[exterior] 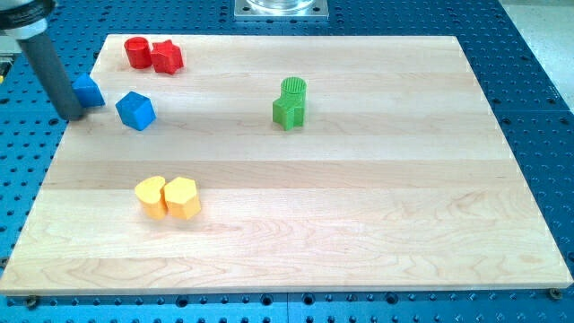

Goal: Push the blue blocks close to the red blocks

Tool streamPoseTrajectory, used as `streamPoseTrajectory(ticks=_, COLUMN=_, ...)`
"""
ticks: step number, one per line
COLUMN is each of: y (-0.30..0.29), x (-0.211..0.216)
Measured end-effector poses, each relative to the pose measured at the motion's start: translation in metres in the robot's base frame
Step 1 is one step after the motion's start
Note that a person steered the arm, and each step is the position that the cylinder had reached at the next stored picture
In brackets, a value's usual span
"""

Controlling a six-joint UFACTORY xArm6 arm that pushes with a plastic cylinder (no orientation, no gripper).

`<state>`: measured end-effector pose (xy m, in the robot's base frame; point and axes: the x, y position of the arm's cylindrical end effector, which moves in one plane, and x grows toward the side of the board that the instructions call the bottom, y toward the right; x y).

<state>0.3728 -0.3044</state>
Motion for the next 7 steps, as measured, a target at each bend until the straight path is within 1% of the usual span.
streamPoseTrajectory(ticks=1, y=0.001, x=-0.013)
streamPoseTrajectory(ticks=2, y=0.053, x=-0.065)
streamPoseTrajectory(ticks=3, y=0.072, x=-0.066)
streamPoseTrajectory(ticks=4, y=0.127, x=-0.059)
streamPoseTrajectory(ticks=5, y=0.16, x=-0.003)
streamPoseTrajectory(ticks=6, y=0.065, x=0.04)
streamPoseTrajectory(ticks=7, y=0.059, x=-0.002)
